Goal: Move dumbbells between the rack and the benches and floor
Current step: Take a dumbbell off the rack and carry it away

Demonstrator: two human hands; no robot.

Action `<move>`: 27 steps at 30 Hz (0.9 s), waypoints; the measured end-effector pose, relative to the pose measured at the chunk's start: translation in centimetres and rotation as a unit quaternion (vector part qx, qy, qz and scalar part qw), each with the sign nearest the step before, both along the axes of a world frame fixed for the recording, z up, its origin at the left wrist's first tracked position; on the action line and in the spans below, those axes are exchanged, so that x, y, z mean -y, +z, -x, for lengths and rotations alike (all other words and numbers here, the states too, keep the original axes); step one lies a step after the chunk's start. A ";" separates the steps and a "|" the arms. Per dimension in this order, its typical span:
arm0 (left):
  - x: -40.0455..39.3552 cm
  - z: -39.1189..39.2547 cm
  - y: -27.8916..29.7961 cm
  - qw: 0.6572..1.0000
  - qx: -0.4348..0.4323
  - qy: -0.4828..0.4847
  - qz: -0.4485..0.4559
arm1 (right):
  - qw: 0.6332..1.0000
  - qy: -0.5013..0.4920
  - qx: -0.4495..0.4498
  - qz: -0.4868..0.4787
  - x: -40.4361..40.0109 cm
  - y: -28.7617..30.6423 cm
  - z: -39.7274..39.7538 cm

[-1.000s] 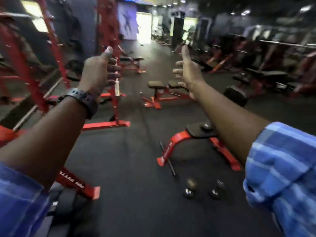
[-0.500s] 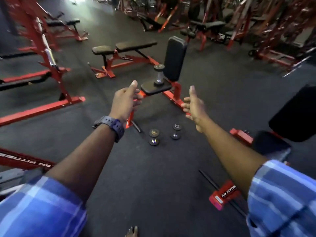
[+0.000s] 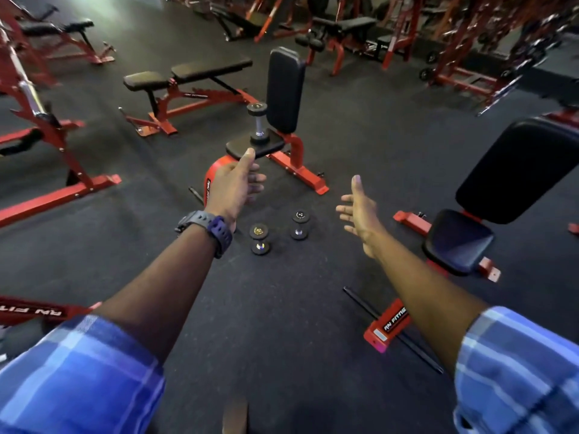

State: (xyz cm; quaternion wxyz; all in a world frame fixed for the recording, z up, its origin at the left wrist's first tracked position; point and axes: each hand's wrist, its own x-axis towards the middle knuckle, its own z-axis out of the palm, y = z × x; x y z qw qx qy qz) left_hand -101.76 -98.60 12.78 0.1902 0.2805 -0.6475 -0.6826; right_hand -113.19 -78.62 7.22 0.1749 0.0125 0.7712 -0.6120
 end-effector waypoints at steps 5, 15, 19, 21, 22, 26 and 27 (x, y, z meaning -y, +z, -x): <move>2.1 3.3 -1.2 1.000 0.006 -0.011 -0.004 | 1.000 -0.004 0.014 -0.009 1.8 -1.4 2.2; 6.6 16.2 -6.8 0.996 0.048 -0.054 -0.043 | 0.997 -0.043 0.059 -0.038 6.4 -6.2 11.5; 7.2 23.2 -10.6 0.993 0.086 -0.061 -0.050 | 0.993 -0.054 0.087 -0.051 7.1 -10.4 18.0; 7.6 27.4 -12.9 0.991 0.109 -0.059 -0.051 | 0.993 -0.047 0.098 -0.053 7.7 -12.7 22.4; 8.0 29.5 -14.1 0.990 0.117 -0.050 -0.053 | 0.992 -0.035 0.104 -0.055 8.3 -13.8 24.8; 9.3 37.2 -19.2 0.985 0.155 -0.025 -0.071 | 0.989 0.001 0.133 -0.068 10.5 -18.0 33.7; 9.6 38.9 -20.6 0.983 0.168 -0.021 -0.077 | 0.987 0.010 0.138 -0.077 11.2 -19.2 35.8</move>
